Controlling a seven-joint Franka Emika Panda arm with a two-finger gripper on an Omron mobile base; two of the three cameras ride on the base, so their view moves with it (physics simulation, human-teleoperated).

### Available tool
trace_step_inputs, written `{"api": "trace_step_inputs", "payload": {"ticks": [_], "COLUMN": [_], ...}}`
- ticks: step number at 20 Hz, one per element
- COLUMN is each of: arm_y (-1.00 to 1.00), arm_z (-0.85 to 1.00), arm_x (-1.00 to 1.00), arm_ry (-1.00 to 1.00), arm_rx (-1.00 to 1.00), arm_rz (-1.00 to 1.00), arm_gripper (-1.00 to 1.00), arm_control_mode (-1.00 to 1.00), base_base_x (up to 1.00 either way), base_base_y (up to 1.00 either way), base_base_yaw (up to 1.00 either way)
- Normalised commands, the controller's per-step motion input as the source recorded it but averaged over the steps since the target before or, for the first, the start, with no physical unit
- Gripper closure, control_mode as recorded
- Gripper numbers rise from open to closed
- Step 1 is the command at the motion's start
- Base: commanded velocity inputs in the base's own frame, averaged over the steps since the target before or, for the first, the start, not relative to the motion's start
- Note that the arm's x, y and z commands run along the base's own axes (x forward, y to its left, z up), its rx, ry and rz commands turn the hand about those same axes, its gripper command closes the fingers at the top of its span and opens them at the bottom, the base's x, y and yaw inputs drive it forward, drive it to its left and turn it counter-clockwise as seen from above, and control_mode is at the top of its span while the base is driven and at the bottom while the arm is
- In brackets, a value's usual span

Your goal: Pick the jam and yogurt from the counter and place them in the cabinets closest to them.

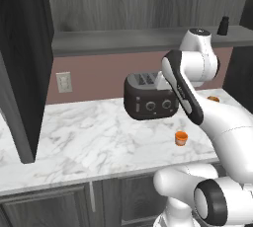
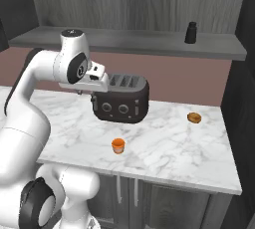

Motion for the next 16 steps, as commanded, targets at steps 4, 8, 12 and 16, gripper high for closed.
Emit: {"api": "trace_step_inputs", "payload": {"ticks": [4,8,12,16], "arm_y": [-0.01,-0.24,-0.36,-0.28], "arm_z": [-0.01,0.0,0.0,-0.03], "arm_x": [0.0,0.0,0.0,0.0], "arm_ry": [0.0,0.0,0.0,0.0], "arm_rx": [0.0,0.01,0.02,0.0], "arm_rz": [0.0,0.0,0.0,0.0], "arm_gripper": [-1.0,-1.0,-1.0,-1.0], "arm_control_mode": [-1.0,-1.0,-1.0,-1.0], "base_base_x": [0.0,0.0,0.0,0.0], "base_base_y": [0.0,0.0,0.0,0.0], "base_base_yaw": [0.0,0.0,0.0,0.0]}}
